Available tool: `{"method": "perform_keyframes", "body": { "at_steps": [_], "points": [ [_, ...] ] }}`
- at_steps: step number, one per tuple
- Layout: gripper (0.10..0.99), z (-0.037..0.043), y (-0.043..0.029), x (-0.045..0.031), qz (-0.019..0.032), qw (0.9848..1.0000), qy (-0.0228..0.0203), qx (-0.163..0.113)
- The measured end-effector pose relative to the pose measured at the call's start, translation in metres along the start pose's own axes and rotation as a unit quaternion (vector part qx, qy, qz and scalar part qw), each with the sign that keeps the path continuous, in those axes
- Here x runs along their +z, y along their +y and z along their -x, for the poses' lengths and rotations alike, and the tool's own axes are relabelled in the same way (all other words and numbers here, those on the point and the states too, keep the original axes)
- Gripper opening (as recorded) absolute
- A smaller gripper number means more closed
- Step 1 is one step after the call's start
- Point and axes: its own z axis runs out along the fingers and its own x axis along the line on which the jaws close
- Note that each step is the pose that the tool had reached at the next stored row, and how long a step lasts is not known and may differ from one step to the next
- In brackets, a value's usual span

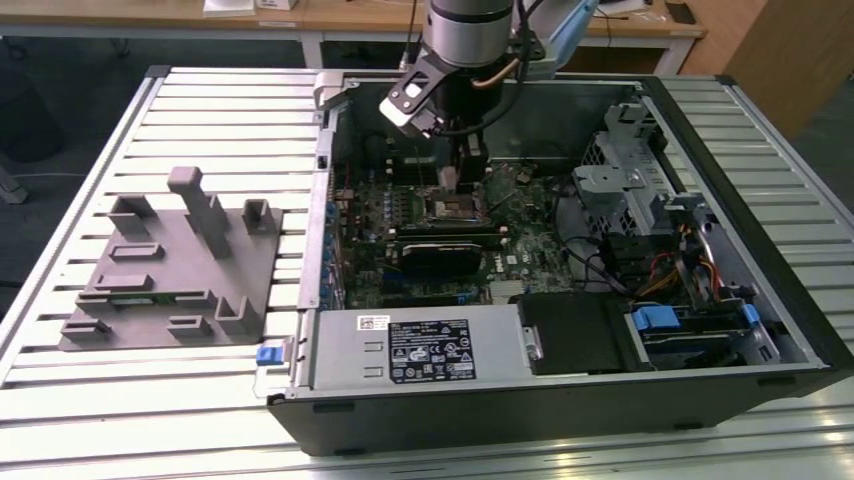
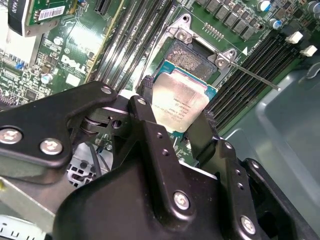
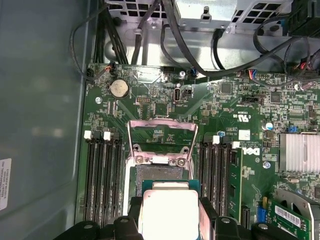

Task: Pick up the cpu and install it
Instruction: 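Place the cpu into insertion slot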

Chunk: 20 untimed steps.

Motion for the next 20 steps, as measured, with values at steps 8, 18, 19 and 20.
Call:
{"method": "perform_keyframes", "body": {
  "at_steps": [8, 18, 19, 20],
  "points": [
    [0.529, -0.0034, -0.0007, 0.0123, 0.0, 1.0, -0.0003, 0.004],
    [0.529, -0.0033, -0.0011, 0.0179, 0.0, 1.0, -0.0004, 0.005],
    [0.529, -0.0033, -0.0012, 0.0185, 0.0, 1.0, -0.0004, 0.005],
    [0.529, -0.0033, -0.0012, 0.0192, 0.0, 1.0, -0.0004, 0.005]
  ]
}}
